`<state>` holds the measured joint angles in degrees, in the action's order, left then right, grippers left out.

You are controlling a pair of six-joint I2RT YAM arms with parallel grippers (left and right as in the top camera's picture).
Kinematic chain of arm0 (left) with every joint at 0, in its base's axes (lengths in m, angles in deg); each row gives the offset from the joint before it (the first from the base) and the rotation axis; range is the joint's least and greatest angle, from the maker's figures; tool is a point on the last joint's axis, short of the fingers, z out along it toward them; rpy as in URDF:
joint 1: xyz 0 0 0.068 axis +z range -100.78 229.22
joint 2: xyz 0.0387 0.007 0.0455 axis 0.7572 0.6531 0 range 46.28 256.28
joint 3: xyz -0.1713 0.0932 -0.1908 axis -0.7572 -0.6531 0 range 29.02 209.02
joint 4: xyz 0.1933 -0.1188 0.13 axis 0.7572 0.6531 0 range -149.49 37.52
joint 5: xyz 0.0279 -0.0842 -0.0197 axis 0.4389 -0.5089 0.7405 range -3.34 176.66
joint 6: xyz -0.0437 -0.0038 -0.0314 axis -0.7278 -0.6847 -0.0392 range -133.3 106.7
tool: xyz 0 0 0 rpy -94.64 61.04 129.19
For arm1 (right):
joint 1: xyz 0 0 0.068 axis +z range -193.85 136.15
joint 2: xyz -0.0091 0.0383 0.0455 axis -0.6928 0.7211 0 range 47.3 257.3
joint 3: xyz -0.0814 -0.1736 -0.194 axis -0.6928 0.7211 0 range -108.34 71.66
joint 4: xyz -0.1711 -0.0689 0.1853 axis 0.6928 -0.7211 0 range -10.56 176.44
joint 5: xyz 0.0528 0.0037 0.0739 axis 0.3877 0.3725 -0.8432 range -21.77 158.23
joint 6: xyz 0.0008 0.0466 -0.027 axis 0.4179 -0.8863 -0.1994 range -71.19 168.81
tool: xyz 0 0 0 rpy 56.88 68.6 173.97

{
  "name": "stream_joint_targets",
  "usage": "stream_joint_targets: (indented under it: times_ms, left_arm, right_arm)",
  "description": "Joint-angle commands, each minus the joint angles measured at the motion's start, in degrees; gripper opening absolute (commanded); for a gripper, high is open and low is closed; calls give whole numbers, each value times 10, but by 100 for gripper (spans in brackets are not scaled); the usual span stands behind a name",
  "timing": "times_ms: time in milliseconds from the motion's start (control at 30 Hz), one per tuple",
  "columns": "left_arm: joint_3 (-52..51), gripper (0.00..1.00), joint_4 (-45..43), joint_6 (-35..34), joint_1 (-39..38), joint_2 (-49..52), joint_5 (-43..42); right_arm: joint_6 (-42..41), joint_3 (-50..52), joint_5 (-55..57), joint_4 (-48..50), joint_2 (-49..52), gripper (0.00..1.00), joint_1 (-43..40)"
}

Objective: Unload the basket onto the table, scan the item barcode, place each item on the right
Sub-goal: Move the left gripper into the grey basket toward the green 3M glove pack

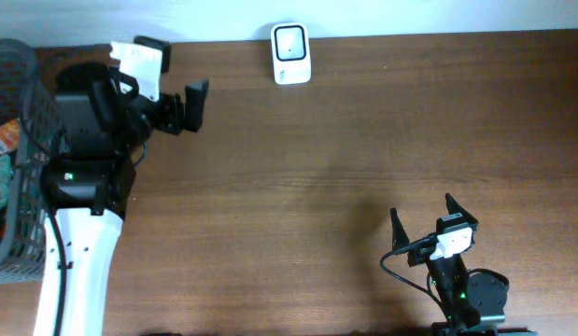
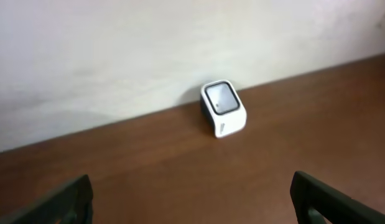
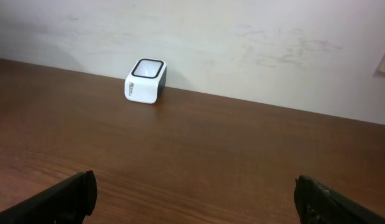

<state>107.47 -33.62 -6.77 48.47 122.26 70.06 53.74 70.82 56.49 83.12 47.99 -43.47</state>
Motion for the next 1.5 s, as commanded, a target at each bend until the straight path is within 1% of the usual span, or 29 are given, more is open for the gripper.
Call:
stream_joint_targets:
  times_ms: [0,67,133,233,267,300,367,433,600,633,667,733,867,933,967,1100,1200,1300,1467]
  left_arm:
    - [77,99,24,-29,1,40,75]
    - [128,100,59,-31,1,69,110]
    - [190,97,100,-31,3,106,146]
    - [286,97,147,-37,21,164,159]
    - [306,97,154,-47,30,176,160]
    - [340,98,168,-62,52,195,160]
    - [374,99,188,-88,94,206,160]
    - [387,99,207,-89,129,205,160]
    - [390,99,244,-97,250,205,161]
    - [390,99,249,-112,275,205,161]
    - [389,99,260,-164,324,207,167]
    - [388,99,272,-212,377,214,168]
    - [387,99,319,-216,423,262,169]
    - [387,99,333,-179,428,300,168]
    - [387,99,334,-118,427,331,143]
    - [387,99,351,69,427,406,22]
    - [387,99,399,143,426,446,-13]
    - [387,99,431,163,425,467,-12]
    - [387,99,436,177,428,483,-6]
  right_arm:
    - [2,5,-5,1,-3,98,-4]
    - [2,5,-5,1,-3,98,-4]
    - [2,5,-5,1,-3,98,-4]
    - [2,5,-5,1,-3,98,-4]
    - [2,5,-5,1,-3,98,-4]
    - [2,5,-5,1,-3,99,-4]
    - [2,5,-5,1,-3,98,-4]
    - [2,5,-5,1,-3,98,-4]
    - [2,5,-5,1,-3,98,-4]
    - [2,5,-5,1,-3,98,-4]
    - [2,5,-5,1,-3,98,-4]
    - [2,5,-5,1,-3,98,-4]
    - [2,5,-5,1,-3,98,-4]
    - [2,5,-5,1,-3,98,-4]
    - [2,5,-5,1,-3,98,-4]
    - [2,5,-5,1,-3,98,-4]
    - [2,5,-5,1,-3,98,-4]
    - [2,5,-5,1,-3,98,-4]
    - [2,5,-5,1,-3,98,-4]
